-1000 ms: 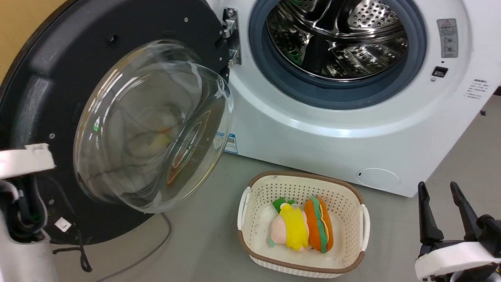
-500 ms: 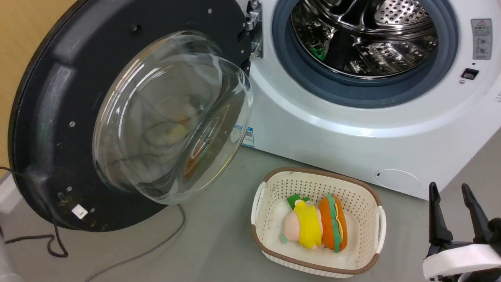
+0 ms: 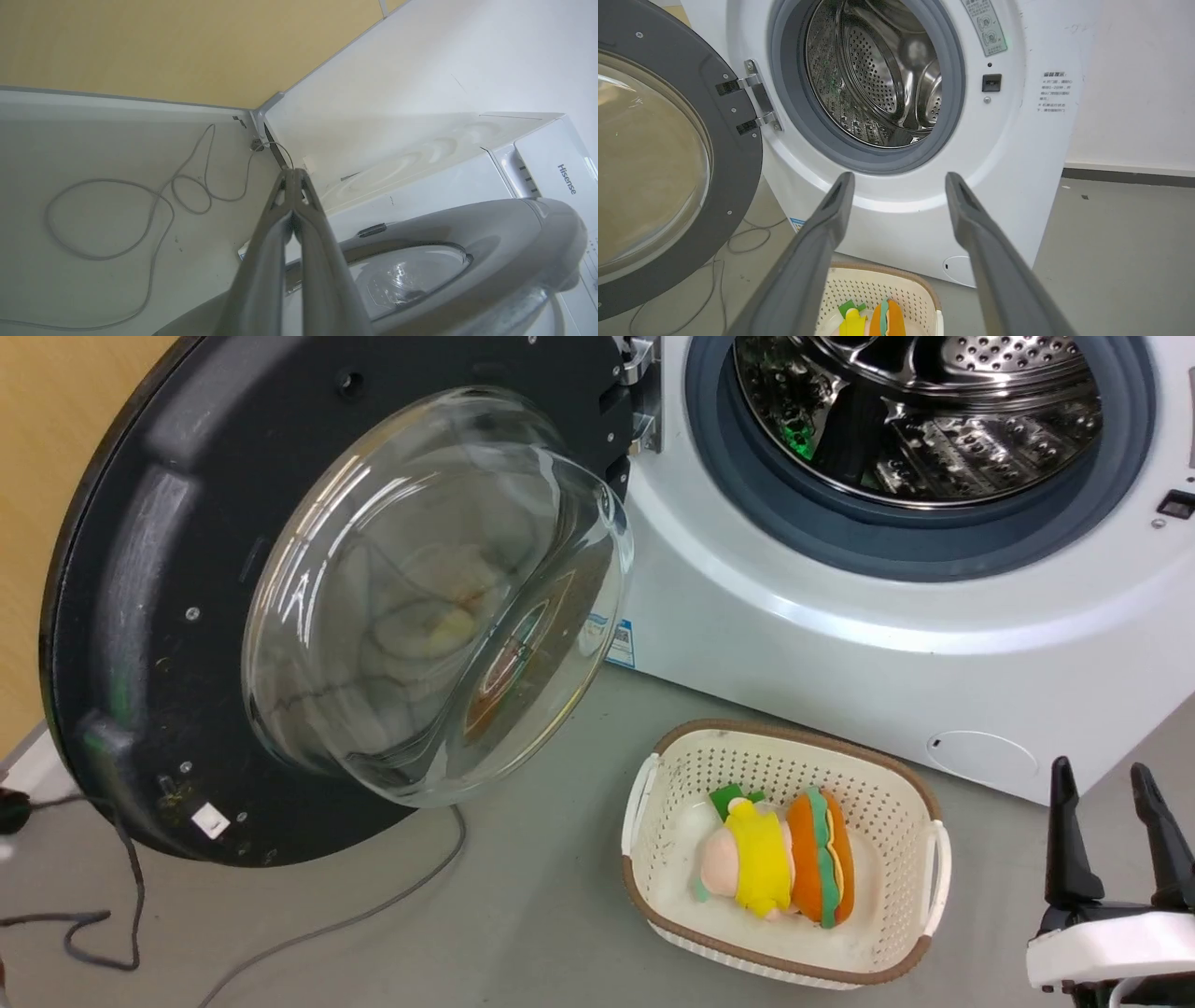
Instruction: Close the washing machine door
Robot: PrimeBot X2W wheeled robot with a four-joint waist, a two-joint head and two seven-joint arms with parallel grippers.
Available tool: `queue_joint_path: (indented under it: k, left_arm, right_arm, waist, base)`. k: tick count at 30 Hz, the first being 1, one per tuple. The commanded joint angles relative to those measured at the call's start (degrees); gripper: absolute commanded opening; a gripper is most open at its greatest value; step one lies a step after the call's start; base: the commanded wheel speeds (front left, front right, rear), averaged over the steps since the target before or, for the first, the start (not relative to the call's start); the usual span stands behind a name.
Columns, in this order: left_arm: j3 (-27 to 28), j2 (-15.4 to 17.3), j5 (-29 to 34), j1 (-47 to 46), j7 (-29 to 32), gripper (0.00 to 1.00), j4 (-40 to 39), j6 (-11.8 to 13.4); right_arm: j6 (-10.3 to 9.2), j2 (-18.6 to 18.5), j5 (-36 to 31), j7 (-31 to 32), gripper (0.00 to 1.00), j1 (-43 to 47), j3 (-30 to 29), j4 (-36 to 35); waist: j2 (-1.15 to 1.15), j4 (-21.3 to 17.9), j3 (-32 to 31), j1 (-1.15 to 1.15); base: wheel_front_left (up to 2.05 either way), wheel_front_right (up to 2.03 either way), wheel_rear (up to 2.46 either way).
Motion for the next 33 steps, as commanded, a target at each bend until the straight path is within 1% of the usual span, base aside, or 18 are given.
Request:
queue_joint_path:
  k: [1, 6, 13, 18, 26, 28, 33]
  left_arm:
    - [0.4, 0.4, -2.6, 0.9, 2.2, 0.0, 0.6, -0.5]
    - [-1.1, 0.2, -9.0, 4.4, 9.8, 0.0, -1.6, -0.9]
    - [-3.9, -0.7, -16.5, 10.1, 16.1, 0.0, -6.3, -1.4]
    - [-7.0, -1.9, -21.4, 14.4, 19.9, 0.0, -11.8, -1.7]
    - [-15.1, -6.5, -24.9, 22.0, 22.2, 0.0, -24.9, -1.7]
    - [-17.6, -7.5, -24.9, 23.7, 22.4, 0.0, -28.2, -1.7]
    - [-22.7, -10.2, -26.0, 25.1, 21.7, 0.0, -34.5, -1.7]
  right_arm:
    - [0.04, 0.2, 0.5, -0.6, 1.0, -1.0, -0.4, 0.2]
    - [0.04, 0.2, 0.7, -1.2, 1.0, -1.2, -1.0, 0.5]
    - [0.04, 0.2, 1.3, -2.1, 1.0, -1.5, -1.5, 1.0]
    - [0.05, 0.2, 1.8, -2.7, 1.0, -1.6, -2.0, 1.3]
    - [0.05, 0.2, 2.5, -2.7, 1.0, -1.3, -2.3, 1.7]
    - [0.05, 0.2, 2.5, -2.7, 1.0, -1.3, -2.4, 1.7]
    - [0.05, 0.2, 2.6, -2.7, 1.0, -1.6, -2.3, 1.9]
  waist:
    - [0.0, 0.2, 0.2, 0.0]
    - [0.0, 0.9, 0.7, 0.0]
    - [0.0, 2.0, 0.9, 0.0]
    - [0.0, 2.8, 1.0, 0.0]
    - [0.0, 3.2, 0.7, 0.0]
    - [0.0, 3.2, 0.7, 0.0]
    - [0.0, 3.2, 0.5, 0.0]
  base:
    - [0.0, 0.0, 0.0]
    - [0.0, 0.0, 0.0]
    - [0.0, 0.0, 0.0]
    - [0.0, 0.0, 0.0]
    - [0.0, 0.0, 0.0]
    - [0.0, 0.0, 0.0]
    - [0.0, 0.0, 0.0]
